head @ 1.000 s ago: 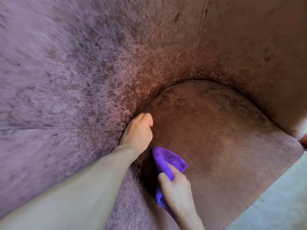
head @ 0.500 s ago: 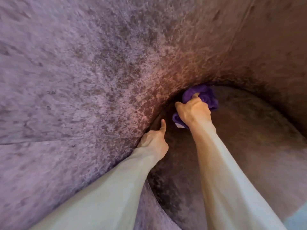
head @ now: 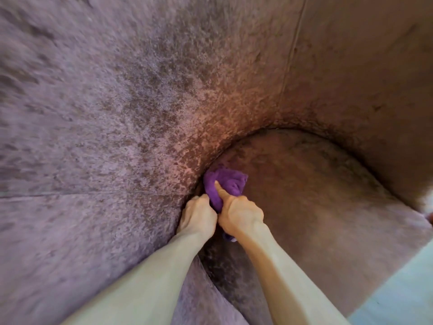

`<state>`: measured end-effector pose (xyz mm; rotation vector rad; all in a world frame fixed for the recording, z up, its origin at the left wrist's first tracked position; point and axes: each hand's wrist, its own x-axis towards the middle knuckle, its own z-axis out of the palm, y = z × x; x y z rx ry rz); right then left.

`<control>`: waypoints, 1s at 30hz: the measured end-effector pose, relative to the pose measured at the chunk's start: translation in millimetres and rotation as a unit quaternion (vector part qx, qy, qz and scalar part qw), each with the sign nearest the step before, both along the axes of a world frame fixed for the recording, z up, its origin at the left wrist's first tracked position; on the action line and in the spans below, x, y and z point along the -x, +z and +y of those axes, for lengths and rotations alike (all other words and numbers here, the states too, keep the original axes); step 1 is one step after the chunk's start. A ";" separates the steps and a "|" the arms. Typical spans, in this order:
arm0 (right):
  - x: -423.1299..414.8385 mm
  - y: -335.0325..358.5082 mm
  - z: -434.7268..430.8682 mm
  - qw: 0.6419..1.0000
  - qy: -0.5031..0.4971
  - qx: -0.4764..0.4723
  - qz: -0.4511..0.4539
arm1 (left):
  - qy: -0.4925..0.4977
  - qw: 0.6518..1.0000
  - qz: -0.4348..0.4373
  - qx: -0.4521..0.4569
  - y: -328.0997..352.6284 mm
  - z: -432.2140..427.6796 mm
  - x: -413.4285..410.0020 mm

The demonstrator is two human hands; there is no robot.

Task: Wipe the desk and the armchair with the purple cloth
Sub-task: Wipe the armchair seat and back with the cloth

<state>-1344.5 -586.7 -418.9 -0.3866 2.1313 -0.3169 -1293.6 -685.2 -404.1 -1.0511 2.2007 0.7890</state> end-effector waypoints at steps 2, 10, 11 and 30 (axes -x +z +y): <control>-13.9 4.0 12.8 0.999 0.032 -0.006 0.008 | 0.081 0.996 0.017 0.010 2.7 4.7 -1.3; -38.2 0.8 100.0 0.988 0.118 -0.043 0.091 | -0.190 0.982 0.017 -0.010 -9.9 41.3 -11.5; -36.2 1.2 113.6 0.986 0.122 -0.050 0.100 | -0.197 0.980 0.019 -0.007 -9.3 55.1 -11.3; -27.3 27.5 228.8 0.945 -0.261 0.195 0.031 | 0.037 0.976 0.134 -0.165 18.0 153.0 50.6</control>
